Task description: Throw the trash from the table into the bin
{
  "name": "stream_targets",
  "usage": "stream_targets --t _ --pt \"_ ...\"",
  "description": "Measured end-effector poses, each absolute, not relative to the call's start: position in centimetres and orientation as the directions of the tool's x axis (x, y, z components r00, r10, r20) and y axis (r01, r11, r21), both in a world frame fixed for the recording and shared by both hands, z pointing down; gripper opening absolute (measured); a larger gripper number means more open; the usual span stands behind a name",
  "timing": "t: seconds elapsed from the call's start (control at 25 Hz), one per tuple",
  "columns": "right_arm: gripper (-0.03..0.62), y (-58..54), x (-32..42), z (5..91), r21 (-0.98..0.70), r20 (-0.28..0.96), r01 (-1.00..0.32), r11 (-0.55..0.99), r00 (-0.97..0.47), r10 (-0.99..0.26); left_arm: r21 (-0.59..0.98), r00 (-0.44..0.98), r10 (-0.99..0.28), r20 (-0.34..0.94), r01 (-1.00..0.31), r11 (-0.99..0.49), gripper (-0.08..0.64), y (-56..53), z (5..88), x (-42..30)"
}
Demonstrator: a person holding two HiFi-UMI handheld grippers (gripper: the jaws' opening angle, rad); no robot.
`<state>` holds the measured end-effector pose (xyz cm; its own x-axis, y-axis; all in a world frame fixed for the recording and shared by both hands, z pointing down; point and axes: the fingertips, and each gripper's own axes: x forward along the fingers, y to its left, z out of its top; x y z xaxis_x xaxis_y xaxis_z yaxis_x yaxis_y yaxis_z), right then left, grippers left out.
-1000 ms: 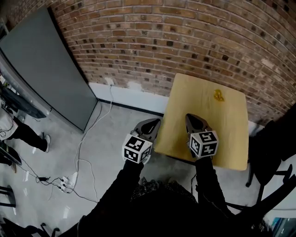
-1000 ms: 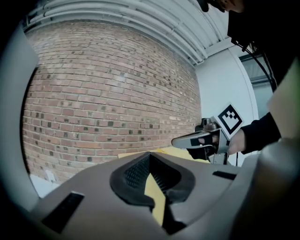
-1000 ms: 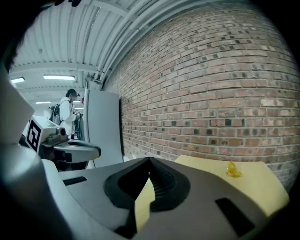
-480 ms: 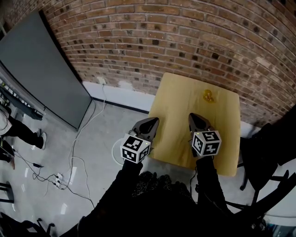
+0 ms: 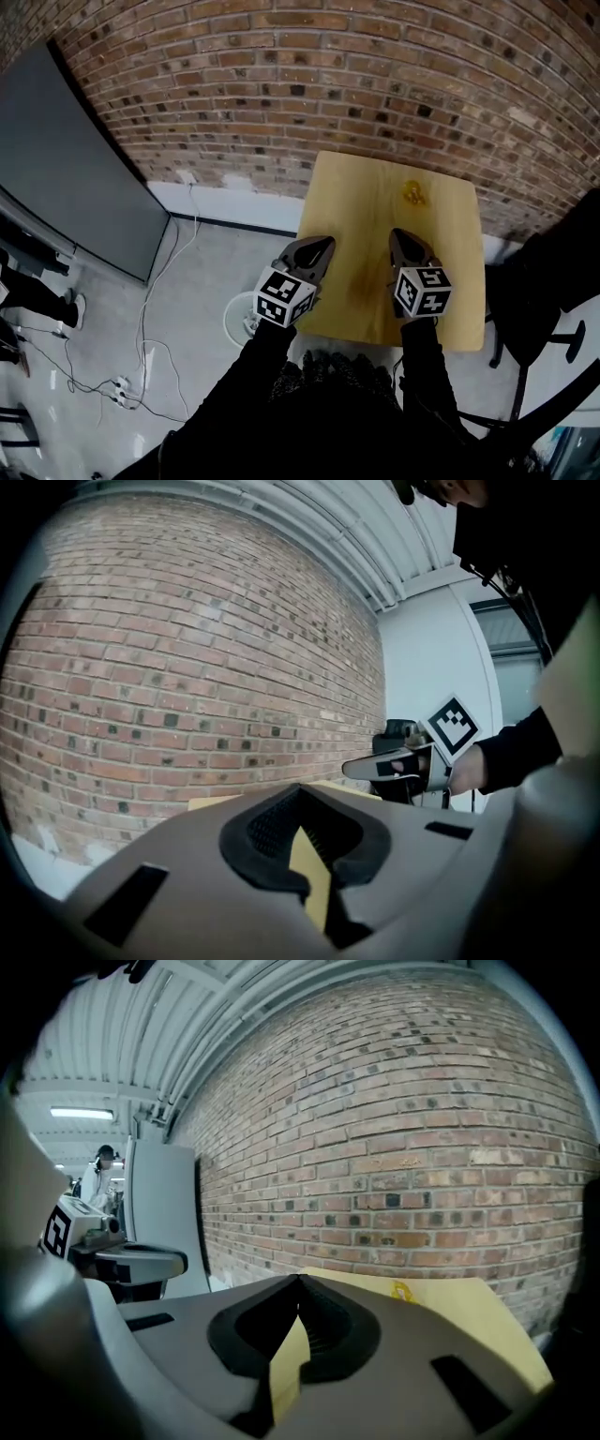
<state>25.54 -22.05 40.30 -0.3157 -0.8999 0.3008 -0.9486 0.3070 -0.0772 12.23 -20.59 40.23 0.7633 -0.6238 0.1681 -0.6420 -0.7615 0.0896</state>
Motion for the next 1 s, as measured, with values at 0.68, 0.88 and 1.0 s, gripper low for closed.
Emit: stream_targets --t 0.68,0.88,1.0 --pt "0.011 -24.9 33.7 43.5 -0.101 0.360 -0.978 0.185 -0.209 -0.909 0.135 0.811 -0.553 0.191 -0.580 -0.803 0.003 -25.1 42.5 18.8" --pt "0.012 -28.0 36.0 44.7 -0.124 0.367 -0.974 0.190 -0.223 -0.903 0.121 0.788 -0.577 0.212 -0.608 -0.785 0.003 -27.3 42.6 20.0" --pt "0.012 -29.7 37.3 45.2 -0.137 0.361 -0.972 0.191 -0.228 -0.904 0.118 0.772 -0.596 0.222 -0.628 -0.769 0.003 -28.5 42.7 20.6"
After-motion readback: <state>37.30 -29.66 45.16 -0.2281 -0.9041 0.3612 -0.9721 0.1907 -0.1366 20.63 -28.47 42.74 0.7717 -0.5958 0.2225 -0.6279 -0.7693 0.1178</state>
